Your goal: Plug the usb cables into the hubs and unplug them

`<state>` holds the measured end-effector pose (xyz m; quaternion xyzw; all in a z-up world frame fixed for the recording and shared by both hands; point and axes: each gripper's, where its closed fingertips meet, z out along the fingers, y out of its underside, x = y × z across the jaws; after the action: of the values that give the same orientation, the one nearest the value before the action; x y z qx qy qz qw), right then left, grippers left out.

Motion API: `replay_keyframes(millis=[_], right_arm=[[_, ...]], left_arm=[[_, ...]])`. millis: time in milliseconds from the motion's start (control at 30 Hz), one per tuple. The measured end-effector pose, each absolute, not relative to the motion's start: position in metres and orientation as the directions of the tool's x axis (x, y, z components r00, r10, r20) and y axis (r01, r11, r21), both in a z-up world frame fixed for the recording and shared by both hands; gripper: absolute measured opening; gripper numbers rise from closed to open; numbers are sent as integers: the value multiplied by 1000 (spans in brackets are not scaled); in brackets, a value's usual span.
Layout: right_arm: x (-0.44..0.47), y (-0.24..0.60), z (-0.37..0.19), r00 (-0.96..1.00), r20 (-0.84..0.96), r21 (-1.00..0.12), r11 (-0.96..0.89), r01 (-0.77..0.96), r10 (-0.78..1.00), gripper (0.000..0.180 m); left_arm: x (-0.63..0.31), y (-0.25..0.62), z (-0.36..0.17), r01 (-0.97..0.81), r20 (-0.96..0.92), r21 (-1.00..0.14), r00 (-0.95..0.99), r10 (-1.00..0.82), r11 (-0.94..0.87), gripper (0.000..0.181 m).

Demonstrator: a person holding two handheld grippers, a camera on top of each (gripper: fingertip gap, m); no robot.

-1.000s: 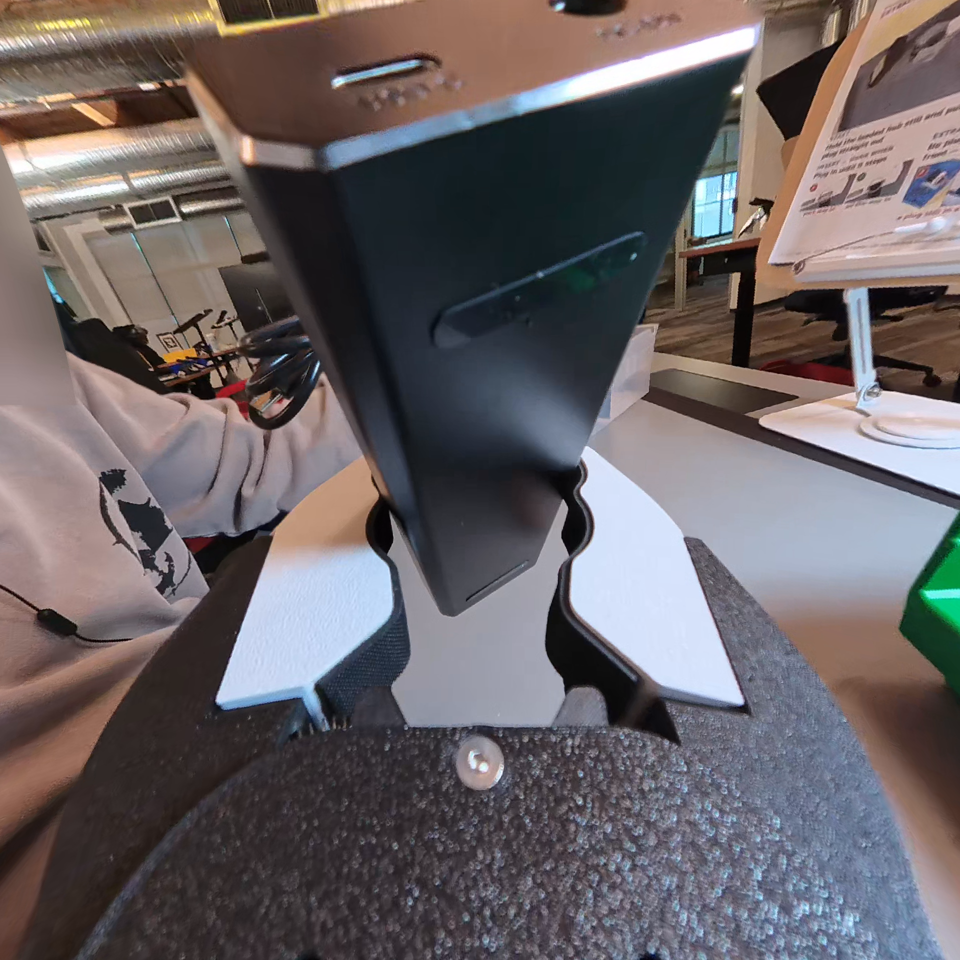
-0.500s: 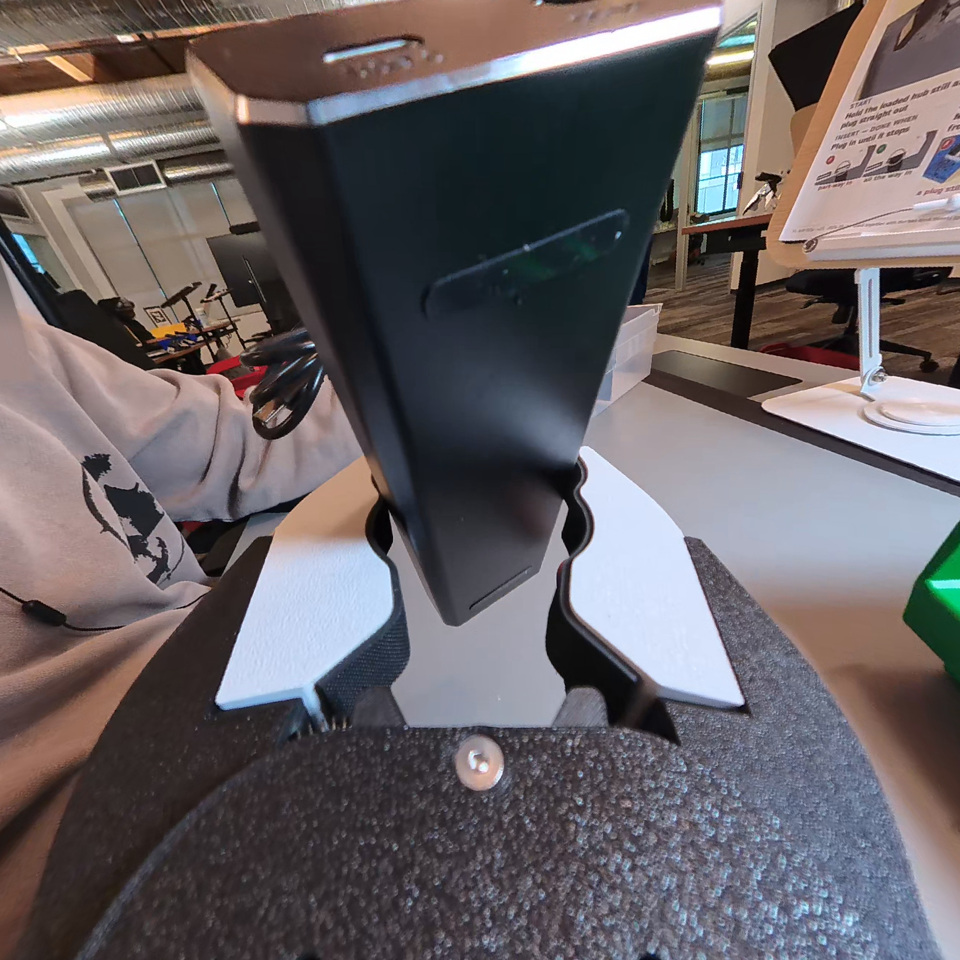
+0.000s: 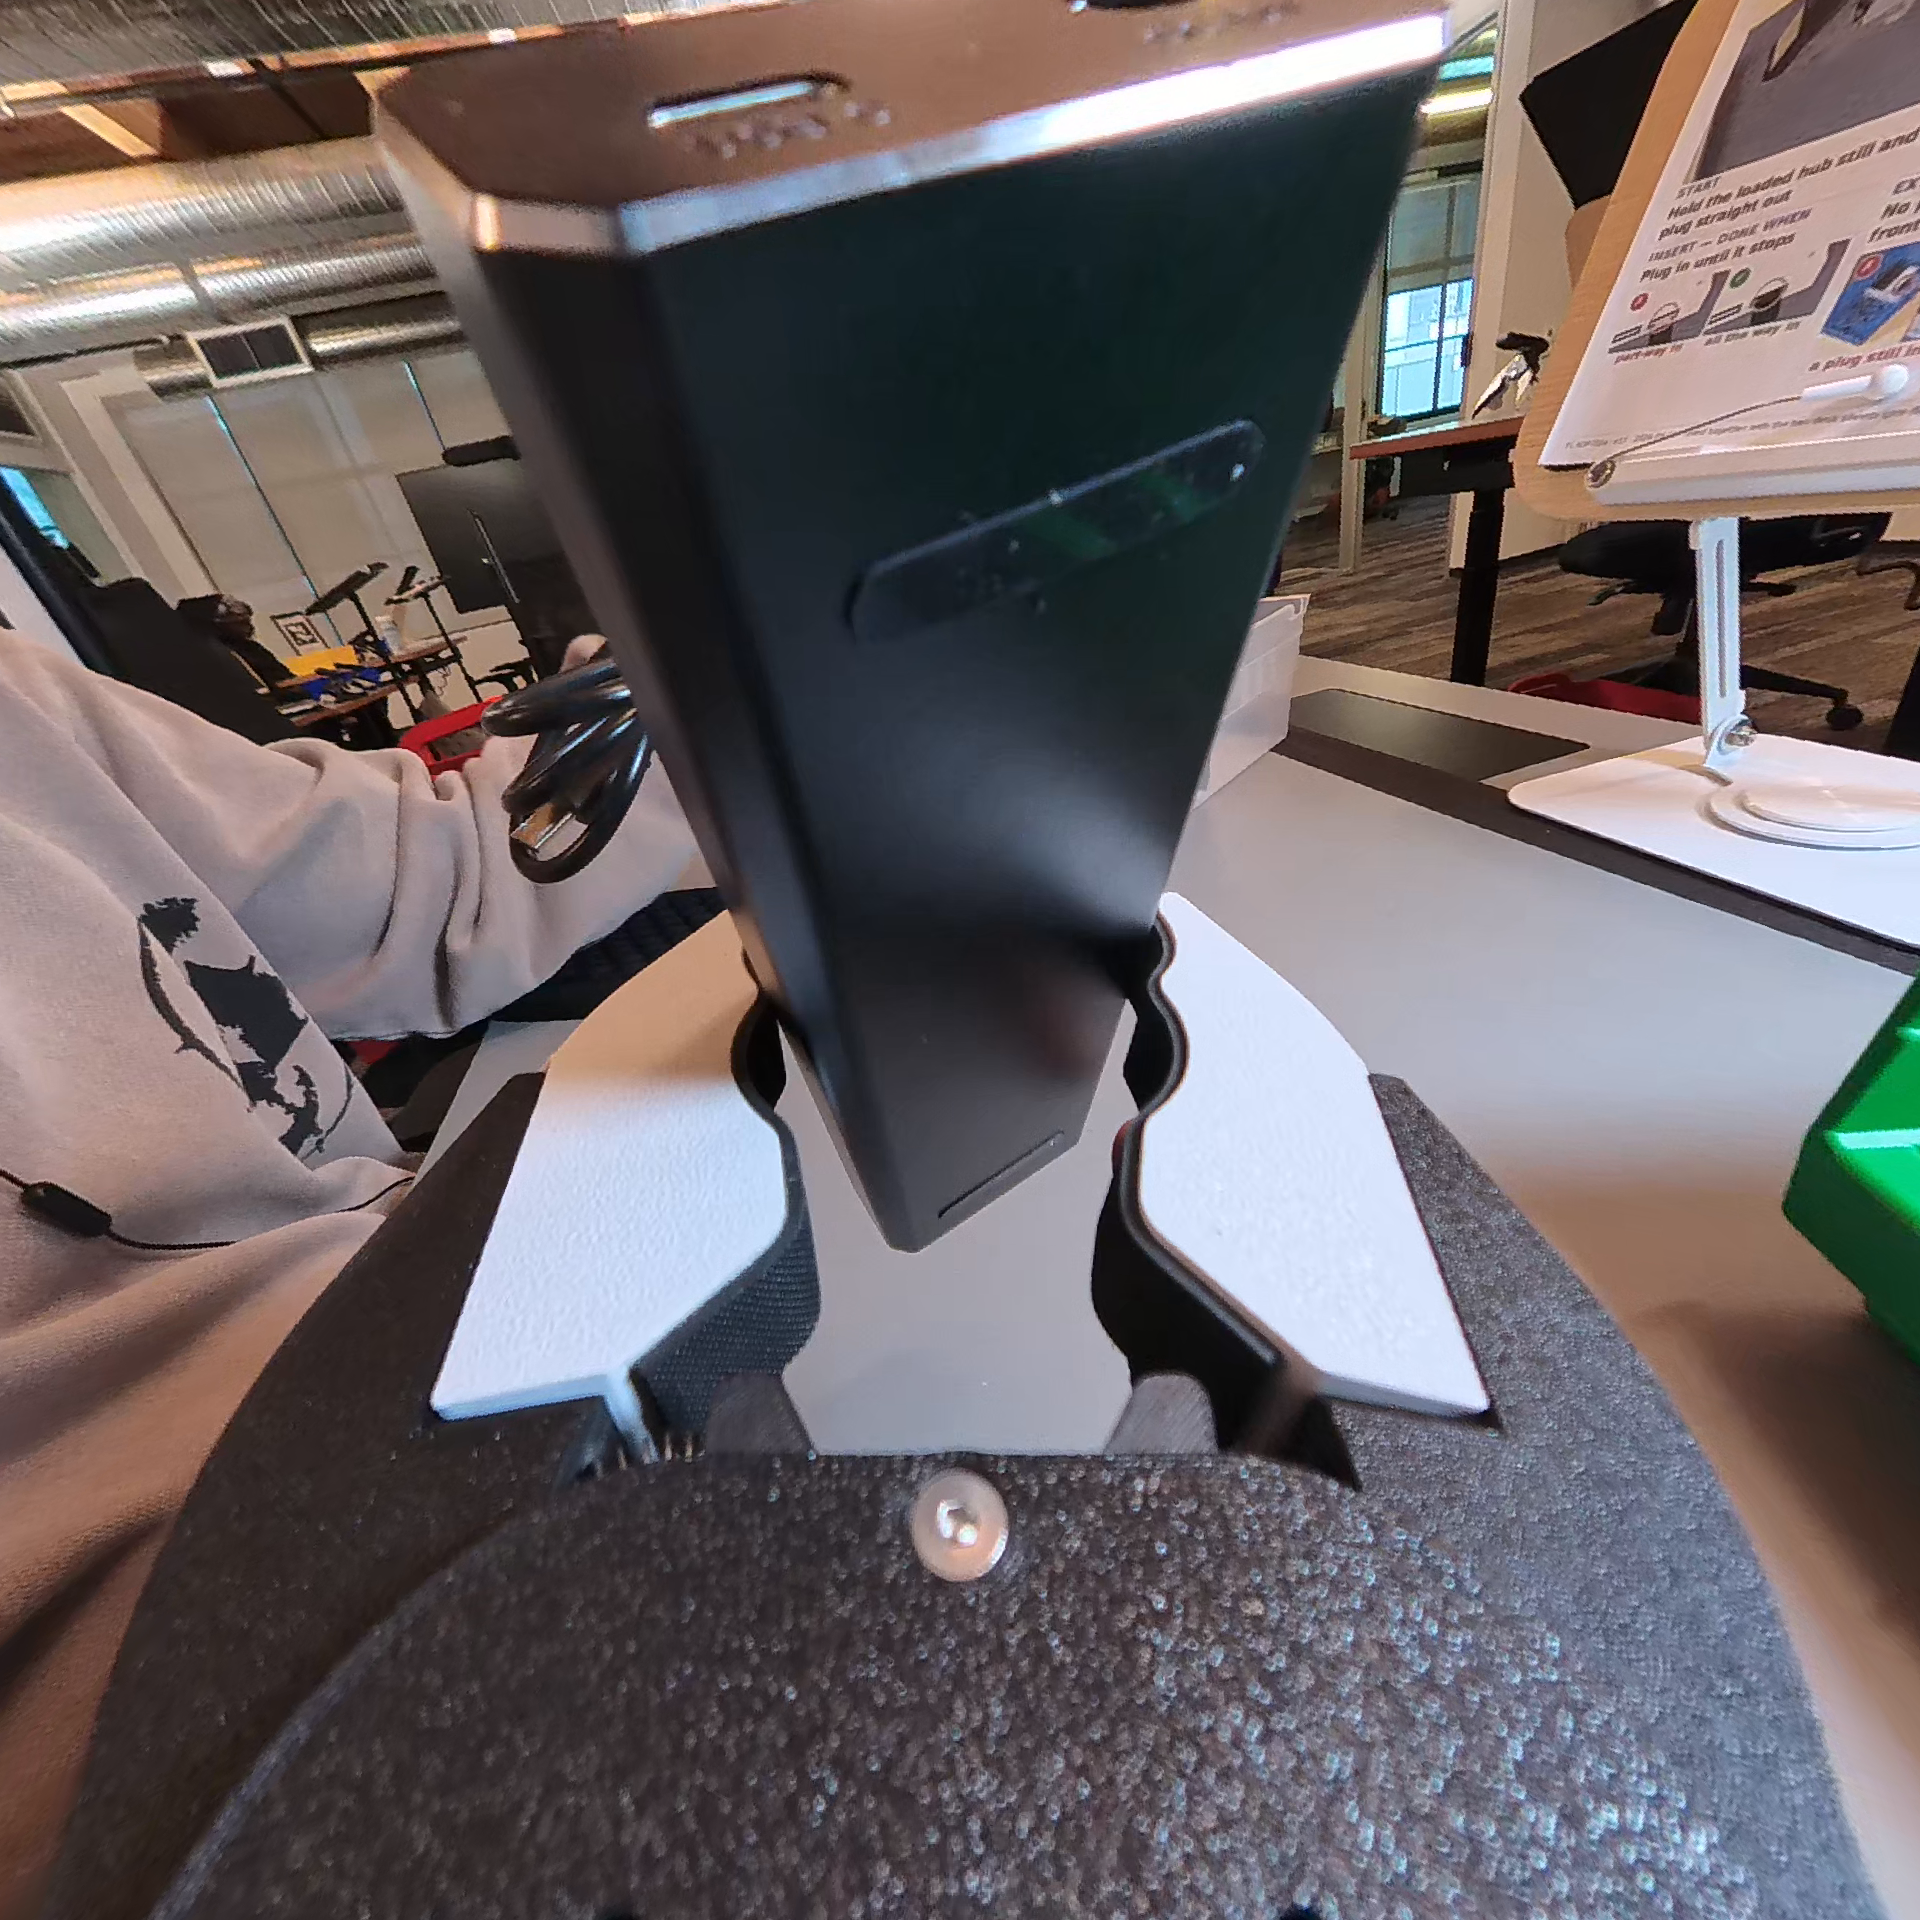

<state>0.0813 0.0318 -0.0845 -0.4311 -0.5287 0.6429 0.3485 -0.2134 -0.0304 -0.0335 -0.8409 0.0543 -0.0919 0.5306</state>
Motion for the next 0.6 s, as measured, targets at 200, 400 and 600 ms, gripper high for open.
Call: replay_keyframes(millis=[200, 400, 600], right_arm=[[84, 36, -78, -376, -182, -978, -206, -27, 909, 65], [90, 49, -72, -344, -179, -974, -215, -67, 922, 65], [97, 62, -65, -314, -180, -970, -221, -101, 932, 65]], left_arm=[[-115, -29, -4, -110, 72, -950, 831, -552, -291, 3], [-28, -27, -77, -449, 6, -838, 559, -829, -309, 3], [-31, -79, -177, -788, 161, -433, 411, -898, -438, 17]])
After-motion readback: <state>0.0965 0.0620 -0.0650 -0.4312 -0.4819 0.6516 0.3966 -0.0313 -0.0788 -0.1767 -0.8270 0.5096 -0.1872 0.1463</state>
